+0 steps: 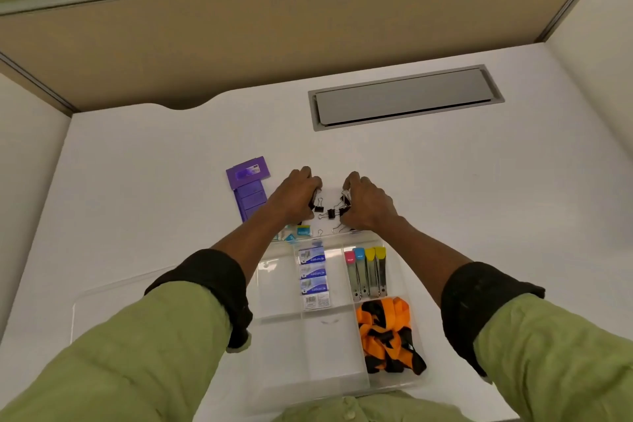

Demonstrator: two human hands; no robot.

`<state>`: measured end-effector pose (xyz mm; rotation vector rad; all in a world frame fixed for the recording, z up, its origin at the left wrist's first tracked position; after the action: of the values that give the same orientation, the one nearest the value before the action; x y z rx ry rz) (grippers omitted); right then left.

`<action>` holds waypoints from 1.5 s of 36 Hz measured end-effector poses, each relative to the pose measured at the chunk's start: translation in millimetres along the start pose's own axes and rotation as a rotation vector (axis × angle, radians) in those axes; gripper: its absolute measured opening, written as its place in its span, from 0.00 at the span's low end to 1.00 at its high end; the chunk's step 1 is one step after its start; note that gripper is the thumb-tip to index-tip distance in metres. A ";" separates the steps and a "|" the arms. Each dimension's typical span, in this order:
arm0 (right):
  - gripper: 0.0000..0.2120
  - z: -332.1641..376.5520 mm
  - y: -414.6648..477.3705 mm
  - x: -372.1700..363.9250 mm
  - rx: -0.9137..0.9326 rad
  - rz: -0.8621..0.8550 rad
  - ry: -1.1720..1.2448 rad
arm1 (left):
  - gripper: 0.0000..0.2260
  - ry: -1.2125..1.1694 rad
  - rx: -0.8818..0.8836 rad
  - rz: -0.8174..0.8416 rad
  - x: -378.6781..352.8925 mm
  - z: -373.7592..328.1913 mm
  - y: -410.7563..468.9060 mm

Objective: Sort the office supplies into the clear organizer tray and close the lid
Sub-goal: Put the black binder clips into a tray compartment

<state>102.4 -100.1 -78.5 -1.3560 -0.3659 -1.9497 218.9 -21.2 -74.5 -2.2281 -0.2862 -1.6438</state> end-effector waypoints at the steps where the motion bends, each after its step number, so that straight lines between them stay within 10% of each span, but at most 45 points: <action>1: 0.32 -0.2 0.8 -0.6 0.000 0.008 0.003 | 0.28 -0.017 0.010 -0.010 0.0 0.0 0.6; 11: 0.45 9.0 1.9 -10.4 0.034 0.076 -0.150 | 0.17 -0.147 0.159 -0.181 4.4 8.5 5.6; 26: 0.10 8.8 7.9 -13.3 -0.081 0.010 0.168 | 0.10 -0.544 0.305 -0.524 72.2 32.0 -66.5; 45: 0.12 9.4 7.5 -5.3 -0.151 -0.029 0.180 | 0.16 -0.447 0.281 -0.445 15.7 24.7 -236.8; 54: 0.11 4.6 3.1 1.3 -0.236 -0.054 0.253 | 0.09 -0.415 0.577 -0.735 32.2 59.0 -269.8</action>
<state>107.5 -100.0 -75.9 -1.2306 -0.0528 -2.2338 181.7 247.9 -15.3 -2.0640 -1.6138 -1.1075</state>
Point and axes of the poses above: each hand's wrist, its own y-axis towards the middle knuckle, its own x-axis out of the back of the hand, z = x × y, the point moved 10 cm from there along y, towards the middle knuckle, and after that the axes turned 12 degrees about -z, right-handed, at the moved point
